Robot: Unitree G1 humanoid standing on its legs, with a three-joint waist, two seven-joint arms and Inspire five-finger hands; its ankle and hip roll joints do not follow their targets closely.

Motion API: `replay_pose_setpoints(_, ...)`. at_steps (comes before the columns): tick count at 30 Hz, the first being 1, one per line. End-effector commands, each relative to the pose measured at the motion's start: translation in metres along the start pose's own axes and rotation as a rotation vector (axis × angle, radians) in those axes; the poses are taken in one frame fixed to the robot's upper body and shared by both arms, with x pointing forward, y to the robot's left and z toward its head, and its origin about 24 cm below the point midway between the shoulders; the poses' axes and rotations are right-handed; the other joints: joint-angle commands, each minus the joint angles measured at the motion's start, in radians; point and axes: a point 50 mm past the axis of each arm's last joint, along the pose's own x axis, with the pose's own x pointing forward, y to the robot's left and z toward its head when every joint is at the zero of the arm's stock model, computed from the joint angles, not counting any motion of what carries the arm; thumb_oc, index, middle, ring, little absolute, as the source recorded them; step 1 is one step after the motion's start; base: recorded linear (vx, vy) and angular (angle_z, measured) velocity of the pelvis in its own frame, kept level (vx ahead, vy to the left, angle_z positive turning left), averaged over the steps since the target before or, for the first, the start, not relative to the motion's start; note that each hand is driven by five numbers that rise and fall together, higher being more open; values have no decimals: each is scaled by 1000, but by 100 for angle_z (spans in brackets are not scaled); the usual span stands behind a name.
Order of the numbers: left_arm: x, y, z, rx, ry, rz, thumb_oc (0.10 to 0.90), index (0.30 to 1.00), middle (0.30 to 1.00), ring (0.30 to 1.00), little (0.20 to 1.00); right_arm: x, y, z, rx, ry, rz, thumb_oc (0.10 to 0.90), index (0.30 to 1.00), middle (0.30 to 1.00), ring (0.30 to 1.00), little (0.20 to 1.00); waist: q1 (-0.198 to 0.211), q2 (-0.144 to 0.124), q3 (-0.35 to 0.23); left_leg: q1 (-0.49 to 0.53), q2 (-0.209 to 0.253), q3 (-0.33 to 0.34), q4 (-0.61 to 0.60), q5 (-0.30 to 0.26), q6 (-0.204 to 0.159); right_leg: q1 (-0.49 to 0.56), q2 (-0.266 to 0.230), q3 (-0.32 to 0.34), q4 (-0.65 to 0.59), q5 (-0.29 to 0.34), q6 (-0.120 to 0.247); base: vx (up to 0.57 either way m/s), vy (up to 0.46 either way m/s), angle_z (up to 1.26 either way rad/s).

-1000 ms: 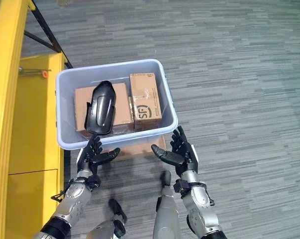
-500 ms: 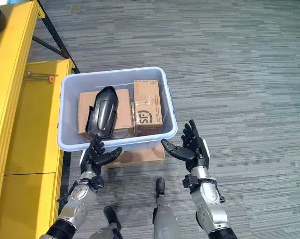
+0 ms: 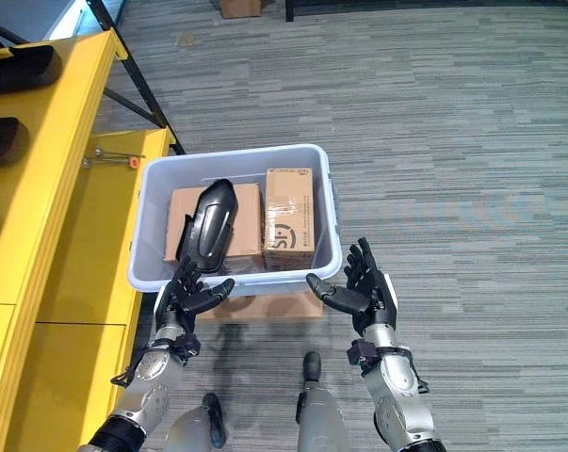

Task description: Move parts from the plastic box to the shelf.

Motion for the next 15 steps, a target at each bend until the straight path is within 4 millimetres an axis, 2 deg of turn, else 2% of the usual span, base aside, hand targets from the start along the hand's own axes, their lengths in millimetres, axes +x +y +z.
replay_pose_setpoints(1, 10, -17, 49, -39, -230, -87, 900, 1000, 1000, 1000, 1000, 5, 13, 39, -18, -218, 76, 900, 1000, 1000, 1000, 1000, -12, -4, -8, 67, 102, 26, -242, 107, -39, 143, -21, 67, -64, -41, 110, 232, 274, -13)
replay_pose_setpoints(2, 11, -16, 49, -38, -229, -82, 900, 1000, 1000, 1000, 1000, 6, 13, 40, -12, -223, 69, 900, 1000, 1000, 1000, 1000, -9, 3, -13, 66, 116, 31, -338, 129, -44, 144, -28, 77, -62, -47, 124, 287, 333, -35)
replay_pose_setpoints(3, 10, -15, 47, -45, -224, -72, 900, 1000, 1000, 1000, 1000, 6, 13, 39, 6, -224, 60, 900, 1000, 1000, 1000, 1000, -17, 11, -15, 97, 135, 64, -337, 119, -53, 159, -40, 84, -42, -66, 130, 205, 226, -37)
replay_pose_setpoints(4, 11, -15, 47, -45, -225, -72, 900, 1000, 1000, 1000, 1000, 6, 13, 39, 6, -225, 60, 900, 1000, 1000, 1000, 1000, -14, 12, -17, 95, 137, 65, -338, 120, -53, 156, -38, 86, -44, -63, 129, 170, 215, -47)
replay_pose_setpoints(5, 10, -13, 46, -43, -220, -62, 900, 1000, 1000, 1000, 1000, 6, 16, 38, 20, -225, 64, 900, 1000, 1000, 1000, 1000, -7, 15, -18, 108, 117, 52, -343, 102, -47, 152, -47, 93, -35, -59, 139, 167, 244, -48)
replay_pose_setpoints(6, 9, -14, 47, -50, -221, -74, 900, 1000, 1000, 1000, 1000, 7, 18, 39, 32, -230, 64, 900, 1000, 1000, 1000, 1000, -15, 23, -23, 118, 95, 92, -335, 82, -47, 165, -70, 97, -38, -48, 145, 232, 329, -58)
replay_pose_setpoints(8, 10, -15, 48, -44, -226, -80, 900, 1000, 1000, 1000, 1000, 8, 20, 39, 43, -233, 64, 900, 1000, 1000, 1000, 1000, -15, 20, -19, 126, 79, 104, -315, 66, -43, 177, -83, 107, -45, -41, 151, 154, 218, -40)
replay_pose_setpoints(9, 10, -16, 52, -35, -240, -87, 900, 1000, 1000, 1000, 1000, 9, 23, 39, 50, -232, 74, 900, 1000, 1000, 1000, 1000, -12, 14, -16, 127, 56, 103, -298, 24, -31, 187, -109, 116, -53, -31, 166, 95, 175, -21)
replay_pose_setpoints(11, 13, -16, 57, -18, -258, -90, 900, 1000, 1000, 1000, 1000, 12, 29, 38, 48, -229, 91, 900, 1000, 1000, 1000, 1000, -9, 11, -20, 125, 36, 125, -293, 10, -21, 177, -127, 135, -66, -4, 175, 121, 229, 6)
replay_pose_setpoints(13, 17, -18, 64, 4, -279, -90, 900, 1000, 1000, 1000, 1000, 15, 35, 36, 50, -221, 100, 900, 1000, 1000, 1000, 1000, -7, -2, -23, 127, 7, 167, -267, -33, -6, 170, -163, 141, -80, 45, 201, 113, 217, -5)
replay_pose_setpoints(15, 18, -17, 65, 4, -284, -83, 900, 1000, 1000, 1000, 1000, 17, 36, 36, 48, -218, 103, 900, 1000, 1000, 1000, 1000, -7, -8, -25, 123, 1, 181, -254, -45, -1, 161, -173, 145, -82, 68, 209, 54, 119, -18)
